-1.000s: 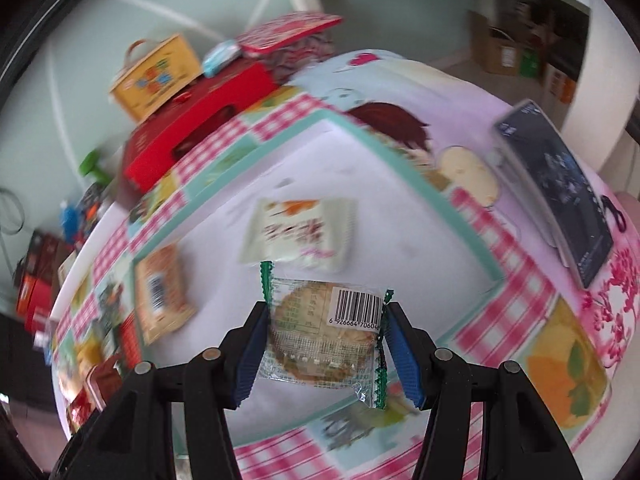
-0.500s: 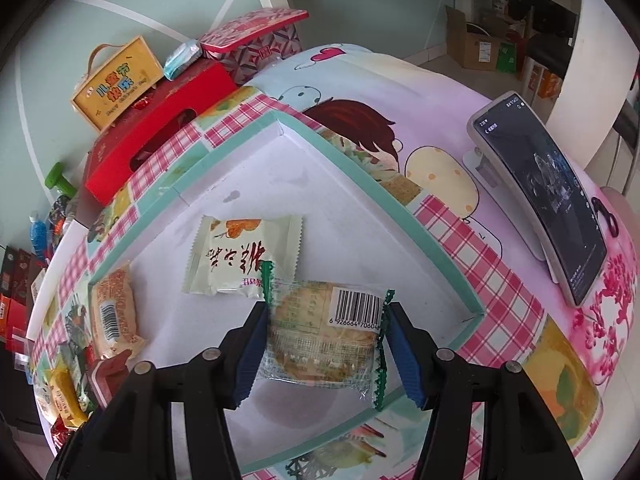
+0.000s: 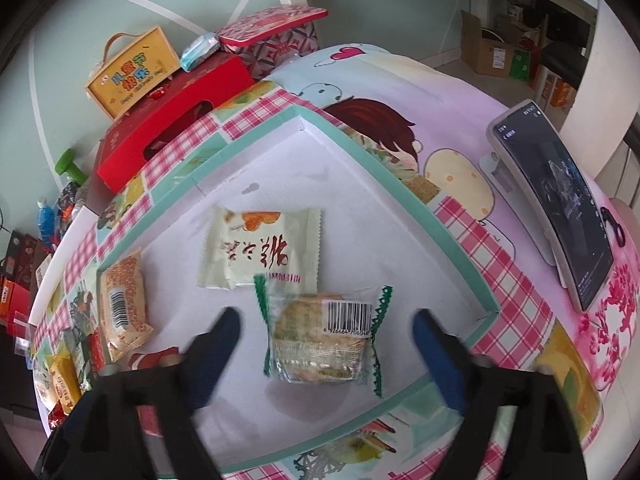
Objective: Organize snacks
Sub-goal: 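Carry the cookie pack and red cake into the tray and release both, then move the left tool back over the snacks toward the pink bag, then grasp the pink bag with the left tool and lift it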
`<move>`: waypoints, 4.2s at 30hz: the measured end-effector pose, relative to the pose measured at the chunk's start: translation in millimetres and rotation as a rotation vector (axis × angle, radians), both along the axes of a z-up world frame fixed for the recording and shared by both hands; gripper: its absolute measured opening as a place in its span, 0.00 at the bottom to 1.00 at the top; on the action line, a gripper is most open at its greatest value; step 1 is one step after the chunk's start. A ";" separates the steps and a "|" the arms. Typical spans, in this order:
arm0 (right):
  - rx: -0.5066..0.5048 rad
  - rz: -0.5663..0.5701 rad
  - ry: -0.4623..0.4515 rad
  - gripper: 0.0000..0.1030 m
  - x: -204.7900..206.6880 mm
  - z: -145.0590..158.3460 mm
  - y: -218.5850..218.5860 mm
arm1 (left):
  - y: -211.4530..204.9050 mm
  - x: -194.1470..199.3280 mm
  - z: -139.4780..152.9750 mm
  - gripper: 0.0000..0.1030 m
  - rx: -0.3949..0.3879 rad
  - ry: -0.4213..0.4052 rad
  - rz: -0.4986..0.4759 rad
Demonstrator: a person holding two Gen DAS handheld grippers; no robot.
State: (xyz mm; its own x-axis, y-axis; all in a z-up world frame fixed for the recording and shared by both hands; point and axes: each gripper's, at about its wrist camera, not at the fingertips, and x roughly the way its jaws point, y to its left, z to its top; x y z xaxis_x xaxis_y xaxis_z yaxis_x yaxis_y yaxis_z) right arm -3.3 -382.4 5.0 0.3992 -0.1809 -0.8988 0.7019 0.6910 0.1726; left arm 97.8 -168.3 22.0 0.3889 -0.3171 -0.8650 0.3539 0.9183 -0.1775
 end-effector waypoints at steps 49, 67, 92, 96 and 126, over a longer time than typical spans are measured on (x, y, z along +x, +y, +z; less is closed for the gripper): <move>-0.044 0.690 -0.057 1.00 53.7 10.0 245.1 | 237.4 4.0 -6.2 0.80 0.062 0.142 0.560; -0.108 0.510 -0.017 1.00 52.5 6.0 198.2 | 195.1 23.0 -37.6 0.80 0.081 0.197 0.455; -0.014 0.368 -0.007 1.00 36.5 4.0 142.2 | 153.1 -17.7 -33.4 0.80 0.149 0.169 0.302; -0.007 0.345 -0.013 1.00 34.2 5.6 135.1 | 142.1 -19.2 -21.5 0.80 0.082 0.155 0.250; 0.012 0.317 -0.008 1.00 30.6 3.2 127.1 | 86.9 -31.0 -37.1 0.38 0.090 0.166 0.048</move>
